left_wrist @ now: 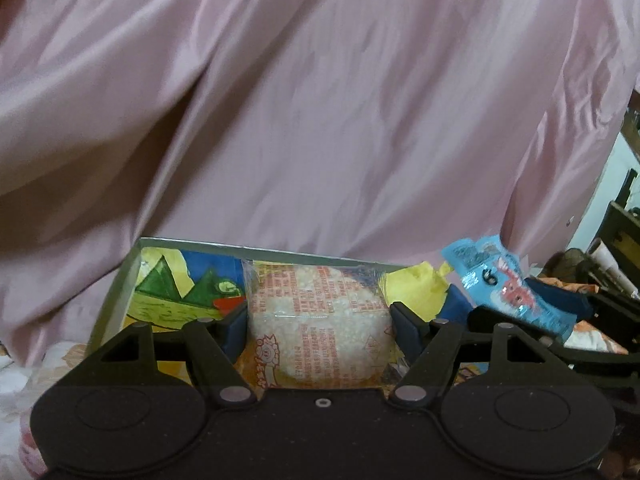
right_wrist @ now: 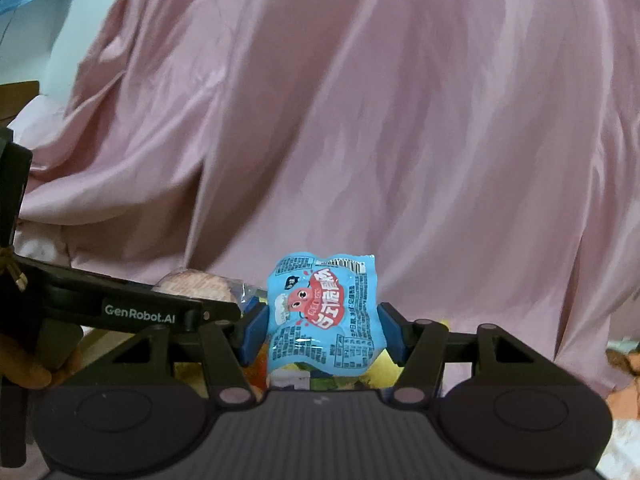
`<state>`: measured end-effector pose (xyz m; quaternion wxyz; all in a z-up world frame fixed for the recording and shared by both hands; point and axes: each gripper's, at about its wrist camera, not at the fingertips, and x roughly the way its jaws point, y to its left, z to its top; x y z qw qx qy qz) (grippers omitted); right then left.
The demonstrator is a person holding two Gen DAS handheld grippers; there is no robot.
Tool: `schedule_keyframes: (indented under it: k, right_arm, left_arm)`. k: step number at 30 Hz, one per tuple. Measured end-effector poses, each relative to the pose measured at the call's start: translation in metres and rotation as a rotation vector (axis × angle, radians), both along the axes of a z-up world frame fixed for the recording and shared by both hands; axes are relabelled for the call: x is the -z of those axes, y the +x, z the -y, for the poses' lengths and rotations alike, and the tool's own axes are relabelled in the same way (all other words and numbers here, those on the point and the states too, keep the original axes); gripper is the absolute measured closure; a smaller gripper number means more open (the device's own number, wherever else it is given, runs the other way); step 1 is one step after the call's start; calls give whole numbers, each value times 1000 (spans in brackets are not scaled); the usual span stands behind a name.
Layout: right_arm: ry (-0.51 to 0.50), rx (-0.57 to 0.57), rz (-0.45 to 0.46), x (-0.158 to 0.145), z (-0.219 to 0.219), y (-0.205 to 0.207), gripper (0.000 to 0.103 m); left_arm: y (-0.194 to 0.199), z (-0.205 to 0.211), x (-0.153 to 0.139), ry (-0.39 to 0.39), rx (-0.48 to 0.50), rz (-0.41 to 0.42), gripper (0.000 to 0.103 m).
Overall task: Organize snacks
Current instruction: 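Open both tools to drop cracker pack and blue packet into the tray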
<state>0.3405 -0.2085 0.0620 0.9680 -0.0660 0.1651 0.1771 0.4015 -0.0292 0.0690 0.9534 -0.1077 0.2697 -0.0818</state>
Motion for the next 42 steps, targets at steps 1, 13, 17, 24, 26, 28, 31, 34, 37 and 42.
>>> schedule_keyframes:
  k: [1,13,17,24,26,28,31,34,37,42]
  right_arm:
    - [0,1,-5,4,-1,2,39]
    - [0,26,-109,39,-4,22,39]
    - [16,38,-145,44,0,29,39]
    - [12,46,-189,51,6,30,38]
    - [13,59,-194,51,8,29,37]
    - [23,72,-192,50,12,29,37]
    - [35,76,-171,47,15,25,33]
    - [40,80,-155,43,18,22,28]
    - [48,88,-146,40,19,18,22]
    - [67,120,-112,33,25,10,14]
  left_arm:
    - [3,1,2,5,2,-6,29]
    - [25,20,19,78,21,-42,29]
    - [27,25,20,82,31,-55,29]
    - [27,25,24,41,36,-69,20]
    - [27,26,23,33,44,-72,15]
    - [24,28,21,29,46,-71,12]
    - [21,28,18,25,37,-64,11]
    - [18,26,13,10,22,-51,3]
    - [11,24,6,-1,1,-15,1]
    - [1,21,-5,-8,-21,13,1]
